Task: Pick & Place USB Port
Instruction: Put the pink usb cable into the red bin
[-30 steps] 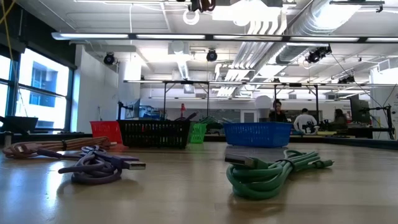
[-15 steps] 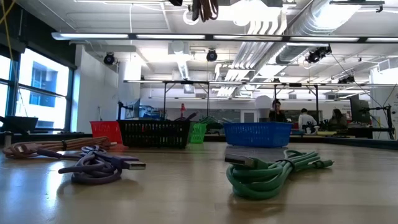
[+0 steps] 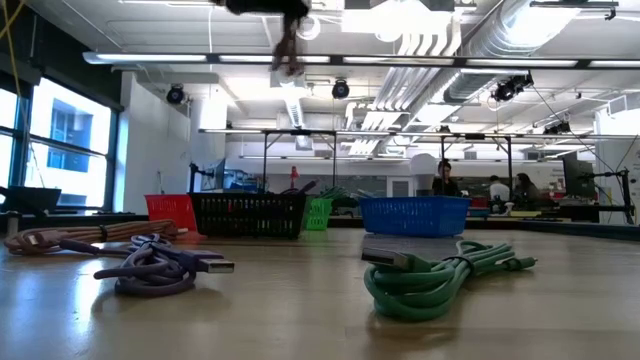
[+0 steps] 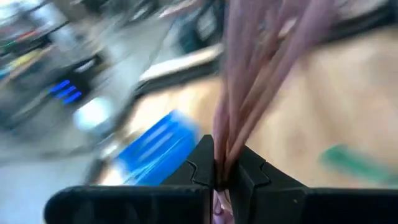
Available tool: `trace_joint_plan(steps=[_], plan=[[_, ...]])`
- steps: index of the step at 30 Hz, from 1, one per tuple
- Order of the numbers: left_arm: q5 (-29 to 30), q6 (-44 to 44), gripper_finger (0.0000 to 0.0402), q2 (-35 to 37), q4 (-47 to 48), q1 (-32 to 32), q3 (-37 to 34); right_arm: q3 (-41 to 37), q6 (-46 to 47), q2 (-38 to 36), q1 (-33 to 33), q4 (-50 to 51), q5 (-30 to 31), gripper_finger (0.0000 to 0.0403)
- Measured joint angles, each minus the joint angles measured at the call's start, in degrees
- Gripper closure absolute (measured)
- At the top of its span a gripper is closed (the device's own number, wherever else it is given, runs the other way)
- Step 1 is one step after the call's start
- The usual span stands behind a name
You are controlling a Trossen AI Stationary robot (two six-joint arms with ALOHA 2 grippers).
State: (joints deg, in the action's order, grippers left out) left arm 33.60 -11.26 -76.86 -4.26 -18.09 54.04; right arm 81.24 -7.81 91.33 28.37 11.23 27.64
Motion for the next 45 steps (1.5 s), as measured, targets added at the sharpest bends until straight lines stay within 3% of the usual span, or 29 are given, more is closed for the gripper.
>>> trace_joint_plan(steps=[5, 10, 15, 18, 23, 29, 39, 45], plan=[[8.36, 2.17, 0.0389, 6.40, 17.49, 0.09, 4.21, 0.17, -0.40, -0.13, 1.84, 0.00, 3.88, 0.0180], [14.98, 10.83, 0.0389, 12.76, 36.29, 3.45, 9.39, 0.10, -1.23, -0.11, 2.11, 0.08, 6.84, 0.0187], [14.96, 18.69, 0.0389, 17.98, 48.28, 14.31, 11.63, 0.10, -1.22, -0.11, 2.23, 0.35, 6.87, 0.0198], [9.35, 21.49, 0.0389, 18.80, 51.94, 24.60, 11.56, 0.10, -1.17, -0.11, 2.17, 0.36, 6.64, 0.0205], [-6.48, 21.71, 0.0389, 17.35, 48.64, 41.45, 9.03, 0.10, 0.14, -0.11, 2.17, 0.48, 6.58, 0.0214], [-19.82, 22.11, 0.0389, 11.72, 42.87, 54.19, 2.42, 0.10, 1.59, -0.11, 2.17, 1.75, 6.32, 0.0222], [-30.51, 22.11, 0.0389, 4.89, 31.61, 60.66, -8.69, -0.18, 3.50, -0.12, 2.17, 5.62, 6.21, 0.0227], [-31.12, 22.01, 0.0389, 2.80, 27.65, 60.61, -11.08, -0.51, 5.34, -0.13, 2.02, 6.66, 4.63, 0.0231]])
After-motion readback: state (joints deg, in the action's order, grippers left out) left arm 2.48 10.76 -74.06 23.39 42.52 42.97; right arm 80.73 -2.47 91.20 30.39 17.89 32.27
